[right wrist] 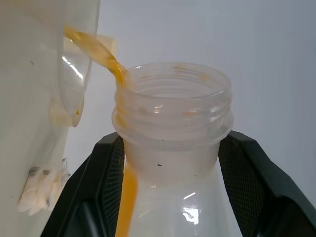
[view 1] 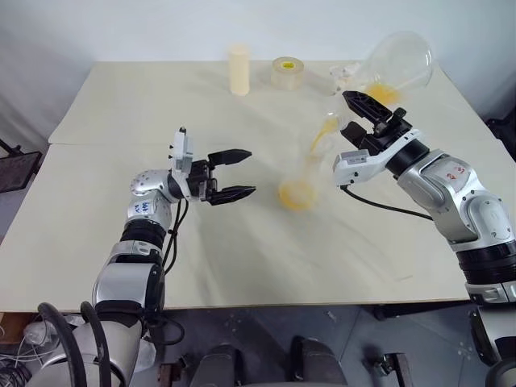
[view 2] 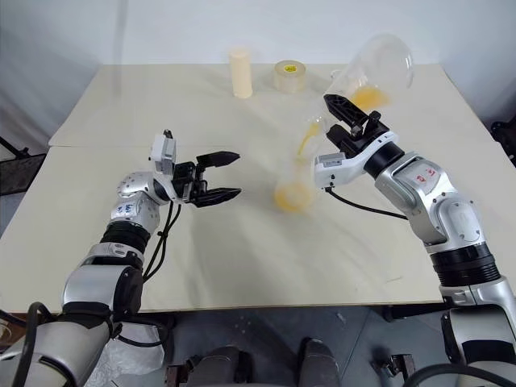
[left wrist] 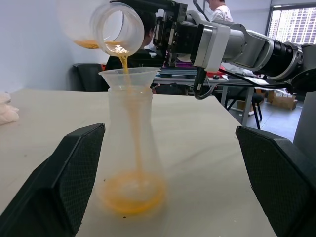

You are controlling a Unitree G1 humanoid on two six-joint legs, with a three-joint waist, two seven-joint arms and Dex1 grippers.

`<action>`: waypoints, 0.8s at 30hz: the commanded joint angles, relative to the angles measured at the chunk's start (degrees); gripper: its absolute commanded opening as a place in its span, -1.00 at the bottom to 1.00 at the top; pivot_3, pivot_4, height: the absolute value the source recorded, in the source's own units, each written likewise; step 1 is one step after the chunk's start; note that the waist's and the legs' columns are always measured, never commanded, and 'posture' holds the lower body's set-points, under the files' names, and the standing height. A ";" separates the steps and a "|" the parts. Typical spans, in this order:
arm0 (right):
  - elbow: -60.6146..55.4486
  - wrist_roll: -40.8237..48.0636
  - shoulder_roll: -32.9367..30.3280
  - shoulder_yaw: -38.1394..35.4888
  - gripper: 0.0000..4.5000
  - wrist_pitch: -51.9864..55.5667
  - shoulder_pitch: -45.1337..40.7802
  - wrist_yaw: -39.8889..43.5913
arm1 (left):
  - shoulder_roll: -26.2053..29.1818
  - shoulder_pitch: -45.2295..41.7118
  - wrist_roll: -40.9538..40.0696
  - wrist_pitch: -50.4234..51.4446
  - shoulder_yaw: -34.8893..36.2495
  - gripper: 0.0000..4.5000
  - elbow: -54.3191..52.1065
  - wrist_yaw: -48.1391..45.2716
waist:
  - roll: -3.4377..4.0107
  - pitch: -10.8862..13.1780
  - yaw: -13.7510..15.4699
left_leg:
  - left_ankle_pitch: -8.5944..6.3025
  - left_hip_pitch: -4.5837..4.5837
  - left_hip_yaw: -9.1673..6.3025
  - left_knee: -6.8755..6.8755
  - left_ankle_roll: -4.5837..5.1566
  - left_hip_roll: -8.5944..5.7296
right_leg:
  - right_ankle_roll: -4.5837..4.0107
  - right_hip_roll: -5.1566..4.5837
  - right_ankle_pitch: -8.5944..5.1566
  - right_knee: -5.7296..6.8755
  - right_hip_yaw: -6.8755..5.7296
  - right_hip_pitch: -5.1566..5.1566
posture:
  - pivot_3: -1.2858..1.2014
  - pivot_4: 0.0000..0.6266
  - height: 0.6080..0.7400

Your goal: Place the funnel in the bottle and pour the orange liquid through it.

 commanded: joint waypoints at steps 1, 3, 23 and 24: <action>-1.11 -0.20 -1.36 -0.72 0.08 -0.46 -0.73 -1.50 | 0.54 -0.99 -0.09 -0.54 0.60 1.00 -1.64 -3.32 | 0.00 0.00 0.01 | 0.00 0.00 0.00 0.00 0.00 0.00 | 0.00 0.00 0.00 0.00 0.00 0.00 | 0.03 -0.52 1.00; -1.00 -0.58 -1.53 -0.57 0.08 -0.77 -0.74 -1.68 | 0.58 -1.01 -0.02 -0.46 0.67 1.00 -1.62 -3.34 | 0.00 0.00 0.01 | 0.00 0.00 0.00 0.00 0.00 0.00 | 0.00 0.00 0.00 0.00 0.00 0.00 | 0.03 -0.52 1.00; 1.30 -3.96 -2.40 0.73 0.08 -3.20 -2.09 -4.50 | 0.61 -1.18 -0.18 -0.30 0.78 1.00 -1.68 -3.80 | 0.00 0.00 -0.03 | 0.00 0.00 0.00 0.01 0.00 0.00 | 0.00 0.00 0.00 0.02 0.01 -0.01 | 0.03 -0.52 1.00; 1.32 -3.98 -2.45 0.81 0.08 -3.19 -2.14 -4.62 | 0.60 -1.17 -0.18 -0.30 0.78 1.00 -1.69 -3.79 | 0.00 0.00 -0.03 | 0.00 0.00 0.00 0.01 0.00 0.00 | 0.00 0.00 0.00 0.03 0.00 -0.01 | 0.03 -0.52 1.00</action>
